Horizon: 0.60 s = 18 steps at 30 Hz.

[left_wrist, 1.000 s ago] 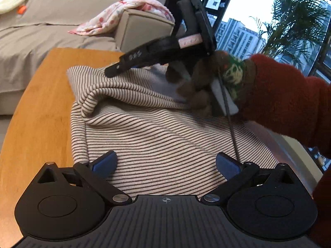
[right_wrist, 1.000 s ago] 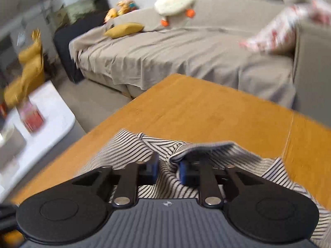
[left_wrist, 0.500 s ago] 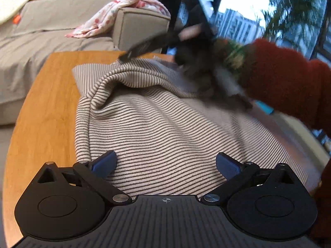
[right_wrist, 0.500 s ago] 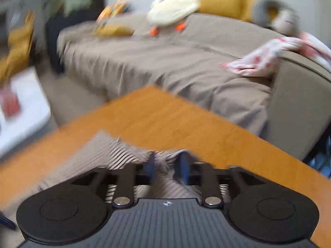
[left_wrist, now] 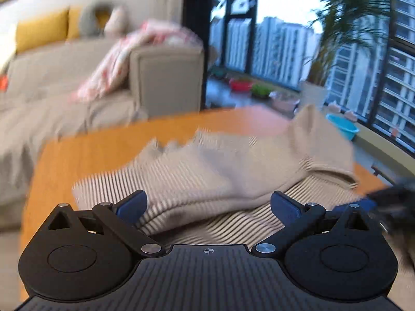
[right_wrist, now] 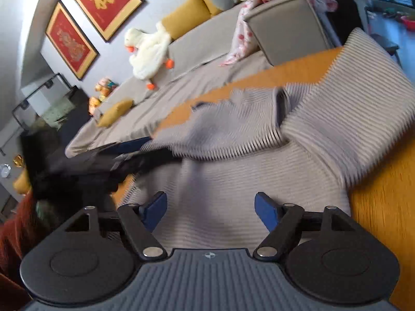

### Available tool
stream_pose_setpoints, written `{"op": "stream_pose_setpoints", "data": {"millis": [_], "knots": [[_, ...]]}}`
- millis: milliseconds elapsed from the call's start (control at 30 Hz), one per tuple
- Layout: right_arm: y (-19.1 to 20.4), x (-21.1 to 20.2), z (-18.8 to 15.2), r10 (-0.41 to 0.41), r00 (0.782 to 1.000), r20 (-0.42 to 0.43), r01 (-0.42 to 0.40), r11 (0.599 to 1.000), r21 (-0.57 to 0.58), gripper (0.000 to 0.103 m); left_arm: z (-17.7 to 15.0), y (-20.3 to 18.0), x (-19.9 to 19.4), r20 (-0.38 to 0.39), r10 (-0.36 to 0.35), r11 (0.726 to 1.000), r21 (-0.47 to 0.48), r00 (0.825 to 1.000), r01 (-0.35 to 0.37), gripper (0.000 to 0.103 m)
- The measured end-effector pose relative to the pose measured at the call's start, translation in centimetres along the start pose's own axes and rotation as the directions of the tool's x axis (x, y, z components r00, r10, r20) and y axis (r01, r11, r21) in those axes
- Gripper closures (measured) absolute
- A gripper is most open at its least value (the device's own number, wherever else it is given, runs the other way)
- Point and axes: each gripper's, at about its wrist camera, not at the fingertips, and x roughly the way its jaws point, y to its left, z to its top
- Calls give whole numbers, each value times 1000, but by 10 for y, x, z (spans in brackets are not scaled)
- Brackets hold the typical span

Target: Fold clothes

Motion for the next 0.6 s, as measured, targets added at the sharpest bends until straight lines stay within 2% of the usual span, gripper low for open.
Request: {"op": "stream_pose_setpoints", "data": {"millis": [33, 100, 233, 267, 333, 400, 467, 533, 567, 600], "knots": [[3, 1, 0, -17, 1000, -8, 17, 999, -41, 27, -4, 3, 7, -29, 8, 1000, -7, 1000, -9, 0], [3, 1, 2, -29, 999, -29, 26, 994, -103, 27, -4, 8, 2, -16, 5, 999, -35, 1000, -5, 0], [0, -1, 15, -43, 998, -52, 35, 988, -153, 27, -7, 15, -9, 0, 39, 994, -100, 999, -39, 0], [0, -2, 19, -47, 997, -57, 37, 986, -164, 27, -7, 12, -13, -1, 64, 994, -85, 998, -64, 0], [6, -6, 37, -66, 998, -3, 63, 973, -220, 30, -9, 4, -23, -5, 130, 991, -22, 991, -130, 0], [9, -1, 59, -112, 993, 48, 120, 960, -252, 49, -11, -1, -27, -21, 206, 978, 28, 978, -206, 0], [5, 18, 77, -194, 979, 67, 205, 944, -257, 55, -13, -1, -29, -35, 260, 965, 52, 965, -258, 0], [-6, 46, 91, -276, 960, 50, 280, 927, -251, 56, -15, 5, -27, -50, 318, 947, 51, 947, -316, 0], [-11, 59, 95, -299, 954, 28, 297, 922, -247, 63, -16, 9, -28, -56, 347, 938, 45, 936, -345, 0], [-14, 71, 98, -292, 956, -2, 283, 928, -242, 78, -16, 15, -29, -59, 371, 928, 28, 927, -370, 0]]}}
